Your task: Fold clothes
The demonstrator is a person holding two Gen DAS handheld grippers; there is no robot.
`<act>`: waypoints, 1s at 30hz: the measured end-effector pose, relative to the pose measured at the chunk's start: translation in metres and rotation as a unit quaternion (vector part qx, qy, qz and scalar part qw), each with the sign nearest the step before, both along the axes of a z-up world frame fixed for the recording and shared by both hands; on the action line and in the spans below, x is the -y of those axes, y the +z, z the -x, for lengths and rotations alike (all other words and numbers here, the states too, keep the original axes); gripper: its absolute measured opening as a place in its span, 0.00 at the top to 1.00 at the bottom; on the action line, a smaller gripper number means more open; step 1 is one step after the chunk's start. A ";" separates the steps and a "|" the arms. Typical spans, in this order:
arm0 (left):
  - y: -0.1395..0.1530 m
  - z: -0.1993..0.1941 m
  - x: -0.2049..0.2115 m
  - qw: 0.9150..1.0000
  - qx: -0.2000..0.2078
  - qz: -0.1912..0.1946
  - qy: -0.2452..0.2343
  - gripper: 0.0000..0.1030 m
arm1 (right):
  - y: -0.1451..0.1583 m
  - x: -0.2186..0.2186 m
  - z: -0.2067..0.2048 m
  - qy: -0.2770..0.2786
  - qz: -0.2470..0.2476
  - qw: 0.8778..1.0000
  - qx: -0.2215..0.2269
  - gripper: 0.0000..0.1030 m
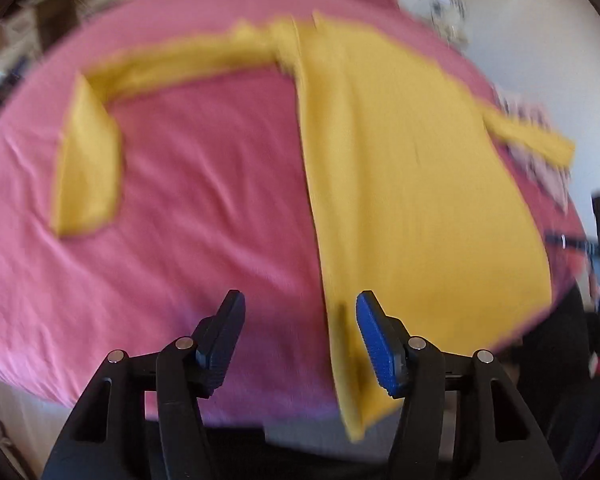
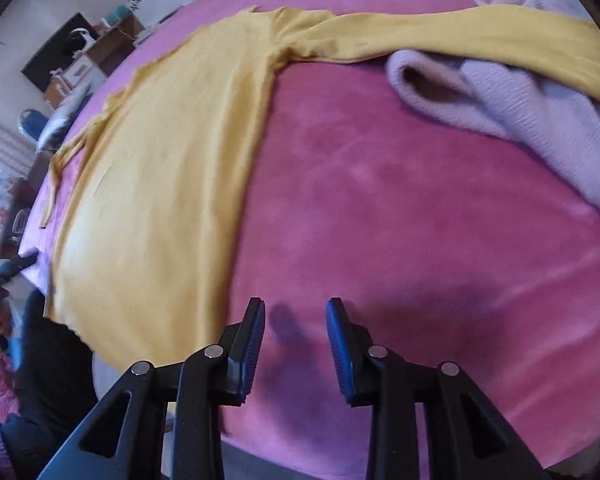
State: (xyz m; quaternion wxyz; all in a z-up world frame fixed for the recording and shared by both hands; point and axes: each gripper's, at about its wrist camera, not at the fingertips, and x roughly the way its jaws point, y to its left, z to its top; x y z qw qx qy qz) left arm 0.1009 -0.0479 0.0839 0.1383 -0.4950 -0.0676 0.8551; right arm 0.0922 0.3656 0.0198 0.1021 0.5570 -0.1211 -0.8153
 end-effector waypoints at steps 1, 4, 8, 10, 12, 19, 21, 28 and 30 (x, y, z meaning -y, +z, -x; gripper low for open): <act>0.006 0.004 -0.004 1.000 -0.015 -0.017 0.006 0.38 | 0.003 -0.008 0.001 -0.014 0.015 1.000 -0.007 0.69; 0.018 0.021 -0.031 0.996 -0.056 -0.064 0.005 0.32 | 0.030 -0.063 0.007 -0.122 0.113 0.983 -0.073 0.69; 0.007 0.054 -0.079 0.995 -0.065 -0.075 -0.027 0.32 | 0.053 -0.158 0.010 -0.285 0.196 0.928 -0.139 0.68; -0.005 0.067 -0.102 0.996 -0.059 -0.057 -0.036 0.32 | 0.055 -0.205 0.011 -0.359 0.243 0.888 -0.154 0.67; -0.019 0.075 -0.119 0.997 -0.053 -0.037 -0.040 0.32 | 0.044 -0.240 0.014 -0.406 0.296 0.852 -0.149 0.64; -0.062 0.069 -0.147 0.993 -0.093 0.025 -0.070 0.25 | 0.023 -0.275 0.035 -0.446 0.294 0.832 -0.147 0.66; -0.066 0.060 -0.150 0.990 -0.114 0.036 -0.078 0.19 | 0.023 -0.276 0.035 -0.435 0.288 0.839 -0.154 0.77; -0.068 0.055 -0.146 0.989 -0.121 0.024 -0.085 0.17 | 0.040 -0.258 0.027 -0.436 0.220 0.858 -0.158 0.81; -0.067 0.055 -0.141 0.989 -0.120 0.006 -0.084 0.17 | 0.042 -0.261 0.024 -0.450 0.201 0.858 -0.146 0.69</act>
